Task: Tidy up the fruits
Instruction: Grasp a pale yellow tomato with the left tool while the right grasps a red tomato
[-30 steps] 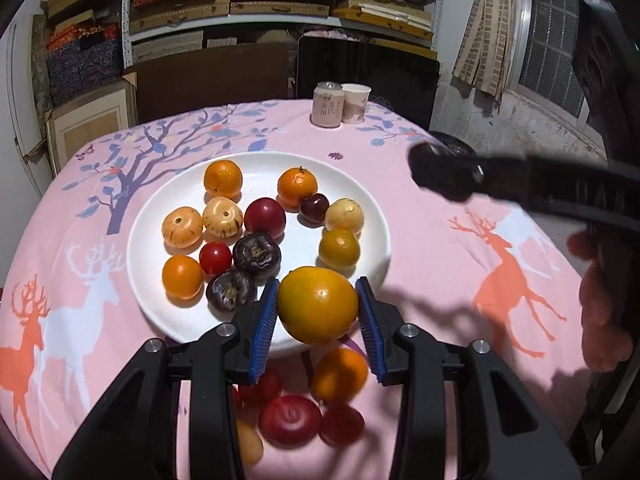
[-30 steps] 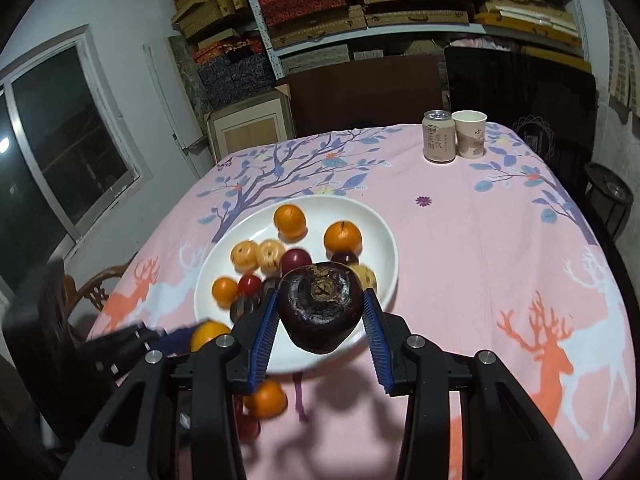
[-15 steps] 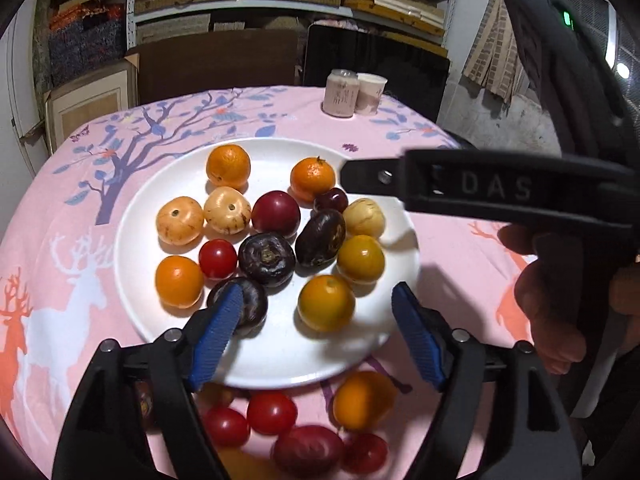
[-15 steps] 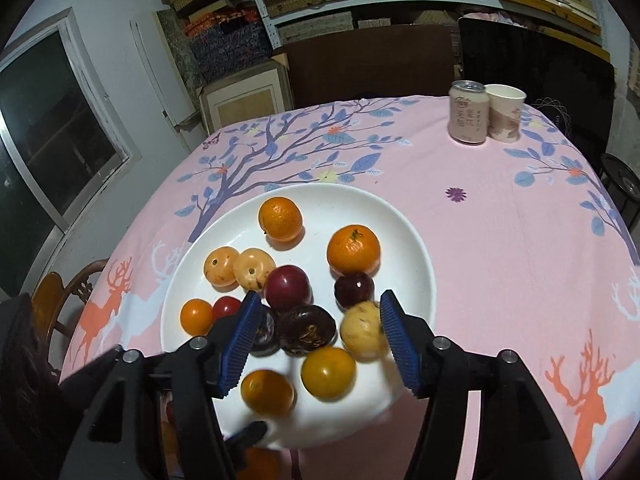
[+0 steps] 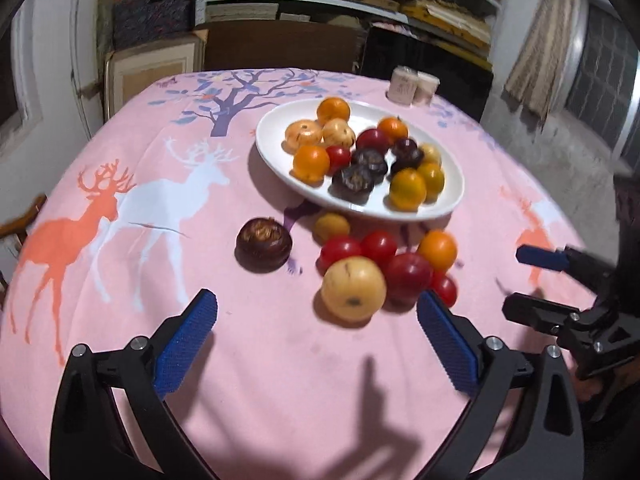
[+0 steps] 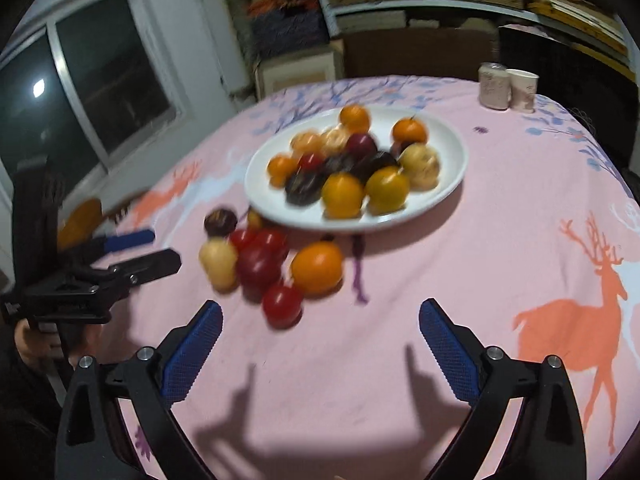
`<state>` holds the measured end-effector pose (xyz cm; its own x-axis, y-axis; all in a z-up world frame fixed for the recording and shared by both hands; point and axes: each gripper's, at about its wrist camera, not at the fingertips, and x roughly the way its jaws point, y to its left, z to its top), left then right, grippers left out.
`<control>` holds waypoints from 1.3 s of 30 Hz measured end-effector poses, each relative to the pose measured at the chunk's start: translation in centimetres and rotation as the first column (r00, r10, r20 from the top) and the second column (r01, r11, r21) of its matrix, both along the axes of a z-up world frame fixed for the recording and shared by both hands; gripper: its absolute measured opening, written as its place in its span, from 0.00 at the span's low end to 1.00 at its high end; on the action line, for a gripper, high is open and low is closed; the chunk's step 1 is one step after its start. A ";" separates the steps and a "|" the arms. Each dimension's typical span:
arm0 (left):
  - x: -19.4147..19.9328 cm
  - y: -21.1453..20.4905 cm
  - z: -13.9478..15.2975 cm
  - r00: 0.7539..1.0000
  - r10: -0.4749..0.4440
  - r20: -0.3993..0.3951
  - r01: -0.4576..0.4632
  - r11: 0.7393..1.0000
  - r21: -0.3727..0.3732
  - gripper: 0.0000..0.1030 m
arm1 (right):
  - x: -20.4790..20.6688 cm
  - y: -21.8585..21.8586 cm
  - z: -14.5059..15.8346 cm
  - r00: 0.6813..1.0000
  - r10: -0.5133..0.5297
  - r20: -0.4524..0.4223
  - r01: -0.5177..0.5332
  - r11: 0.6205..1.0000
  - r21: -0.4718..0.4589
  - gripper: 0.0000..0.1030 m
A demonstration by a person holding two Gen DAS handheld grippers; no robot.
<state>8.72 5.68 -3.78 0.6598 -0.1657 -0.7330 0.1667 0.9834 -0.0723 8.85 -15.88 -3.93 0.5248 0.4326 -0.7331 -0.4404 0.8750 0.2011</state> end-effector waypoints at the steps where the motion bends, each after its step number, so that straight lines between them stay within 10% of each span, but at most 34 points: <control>1: -0.3 -0.3 -0.3 1.000 0.000 0.019 0.000 1.000 0.028 0.95 | -0.1 0.8 -0.5 0.999 0.027 -0.023 -0.027 1.000 -0.015 0.68; 13: -0.4 -0.5 -1.8 1.000 0.013 0.011 -0.014 0.997 0.077 0.95 | 1.7 4.1 -2.6 0.997 0.022 -0.075 -0.028 0.996 -0.082 0.36; 24: 1.2 -1.9 -1.9 1.000 -0.013 -0.018 0.015 0.995 0.094 0.94 | 2.4 3.3 -2.4 0.997 -0.031 -0.067 0.024 0.995 -0.096 0.27; 34: 4.0 -3.2 -3.0 0.995 -0.033 -0.099 0.039 0.998 0.057 0.42 | 1.0 -1.2 -2.9 0.994 -0.069 -0.086 0.073 0.997 0.040 0.28; 39: 3.3 -3.1 -2.4 0.998 -0.018 -0.055 0.022 0.997 0.071 0.41 | 0.9 -1.5 -3.0 0.994 -0.066 -0.092 0.072 0.995 0.062 0.28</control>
<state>11.97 2.55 -6.17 0.6155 -0.1238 -0.7784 0.1837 0.9829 -0.0110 9.74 -17.40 -6.93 0.4882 0.4460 -0.7502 -0.3570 0.8864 0.2947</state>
